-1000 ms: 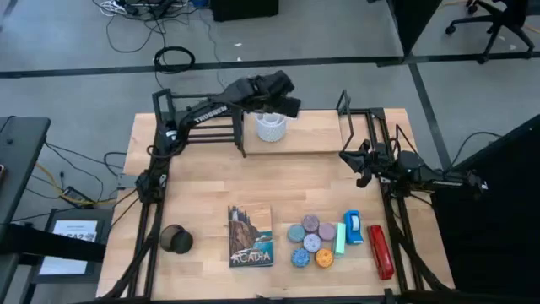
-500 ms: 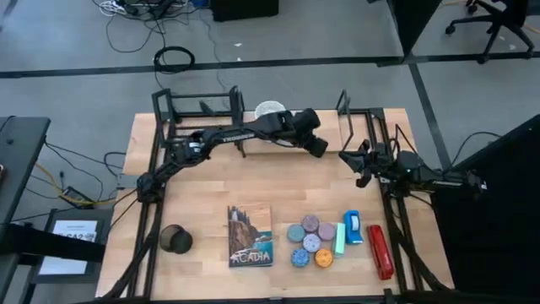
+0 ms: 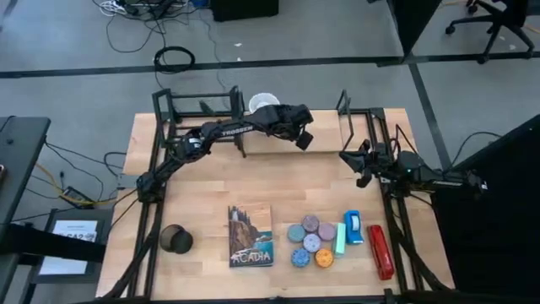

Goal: Stock shelves
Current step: Put the black pen holder on the shelf

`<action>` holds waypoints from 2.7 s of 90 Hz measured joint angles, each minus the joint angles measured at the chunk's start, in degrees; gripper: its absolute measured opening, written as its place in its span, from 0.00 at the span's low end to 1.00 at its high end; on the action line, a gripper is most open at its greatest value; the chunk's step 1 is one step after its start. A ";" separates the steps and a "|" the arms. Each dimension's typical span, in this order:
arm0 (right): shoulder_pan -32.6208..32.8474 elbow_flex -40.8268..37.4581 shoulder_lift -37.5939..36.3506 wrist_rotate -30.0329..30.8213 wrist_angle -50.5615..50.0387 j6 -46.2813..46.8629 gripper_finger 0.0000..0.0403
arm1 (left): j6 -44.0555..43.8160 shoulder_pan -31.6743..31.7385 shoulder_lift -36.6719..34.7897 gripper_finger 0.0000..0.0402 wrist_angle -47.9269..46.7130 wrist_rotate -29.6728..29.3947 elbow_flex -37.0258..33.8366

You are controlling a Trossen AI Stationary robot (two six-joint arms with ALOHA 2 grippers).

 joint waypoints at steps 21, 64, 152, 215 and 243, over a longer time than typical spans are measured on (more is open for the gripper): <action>0.00 0.00 0.00 0.00 0.00 0.00 0.02 | -0.36 -0.31 -0.01 0.00 -0.15 0.61 0.26; 0.00 0.00 0.00 0.00 0.02 -0.02 0.02 | -0.06 -6.67 -8.28 0.00 2.17 5.38 0.37; -0.01 0.00 0.01 0.00 0.05 -0.01 0.02 | -37.66 -31.06 -21.86 0.38 -30.91 21.08 -8.12; -0.02 0.02 0.02 0.00 1.29 -0.02 0.02 | -61.01 -36.43 -49.41 0.48 -4.65 28.13 -49.90; -0.02 0.02 0.01 0.00 1.34 -0.02 0.02 | -67.78 -43.46 -49.91 0.48 -19.25 37.20 -50.88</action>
